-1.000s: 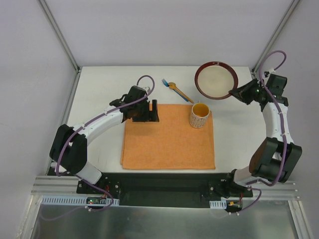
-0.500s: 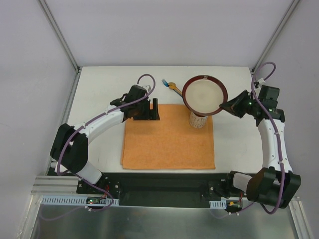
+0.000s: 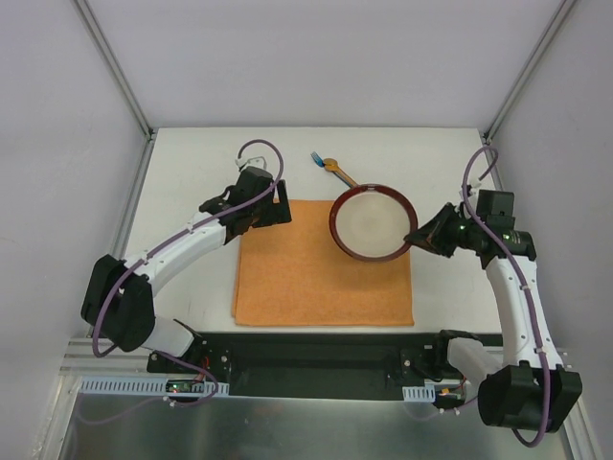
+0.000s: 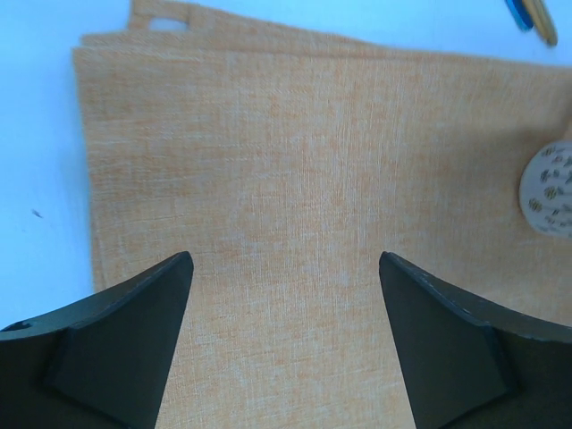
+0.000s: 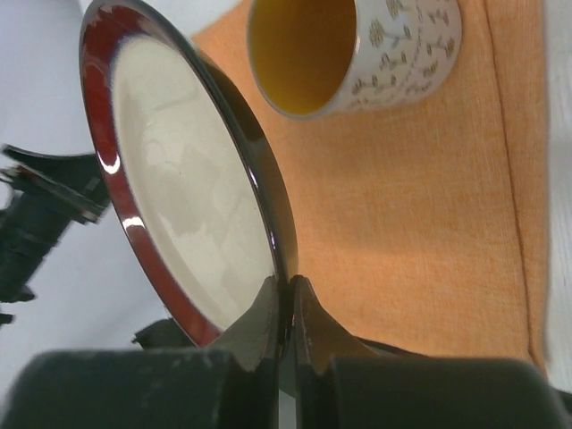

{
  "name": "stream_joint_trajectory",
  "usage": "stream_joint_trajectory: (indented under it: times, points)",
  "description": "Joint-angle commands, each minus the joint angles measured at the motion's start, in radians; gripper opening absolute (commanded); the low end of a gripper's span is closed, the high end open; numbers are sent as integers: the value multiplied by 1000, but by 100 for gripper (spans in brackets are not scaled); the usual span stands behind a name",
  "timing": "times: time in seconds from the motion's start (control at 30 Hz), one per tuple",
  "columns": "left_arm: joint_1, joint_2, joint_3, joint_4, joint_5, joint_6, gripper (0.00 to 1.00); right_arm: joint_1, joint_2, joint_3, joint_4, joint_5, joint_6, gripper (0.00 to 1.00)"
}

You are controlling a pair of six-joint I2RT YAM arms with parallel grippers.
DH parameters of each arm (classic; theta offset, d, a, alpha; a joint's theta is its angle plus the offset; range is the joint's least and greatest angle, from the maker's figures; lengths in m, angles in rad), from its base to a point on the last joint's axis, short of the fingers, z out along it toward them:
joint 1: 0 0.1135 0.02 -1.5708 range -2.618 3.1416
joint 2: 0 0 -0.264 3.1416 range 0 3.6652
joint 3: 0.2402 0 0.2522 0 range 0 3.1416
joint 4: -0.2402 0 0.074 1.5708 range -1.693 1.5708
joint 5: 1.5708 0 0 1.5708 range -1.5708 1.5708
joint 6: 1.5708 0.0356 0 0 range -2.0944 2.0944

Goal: Set the dinner table for one person
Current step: Place the plate on the napkin.

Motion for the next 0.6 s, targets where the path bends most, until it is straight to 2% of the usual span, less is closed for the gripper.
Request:
stream_joint_trajectory:
  times: [0.0,0.13,0.37,0.57]
  points:
    - [-1,-92,-38,21,-152,-71,88,67,-41,-1,-11,-25,-32,1]
    - [28,-114,-55,11,-157,-95,92,153,-20,-15,-39,35,-62,1]
    - [52,-123,-70,10,-113,-98,90,288,37,-15,-42,145,-88,1]
    - [54,-137,-86,10,-120,-75,90,402,155,-22,4,199,-112,1]
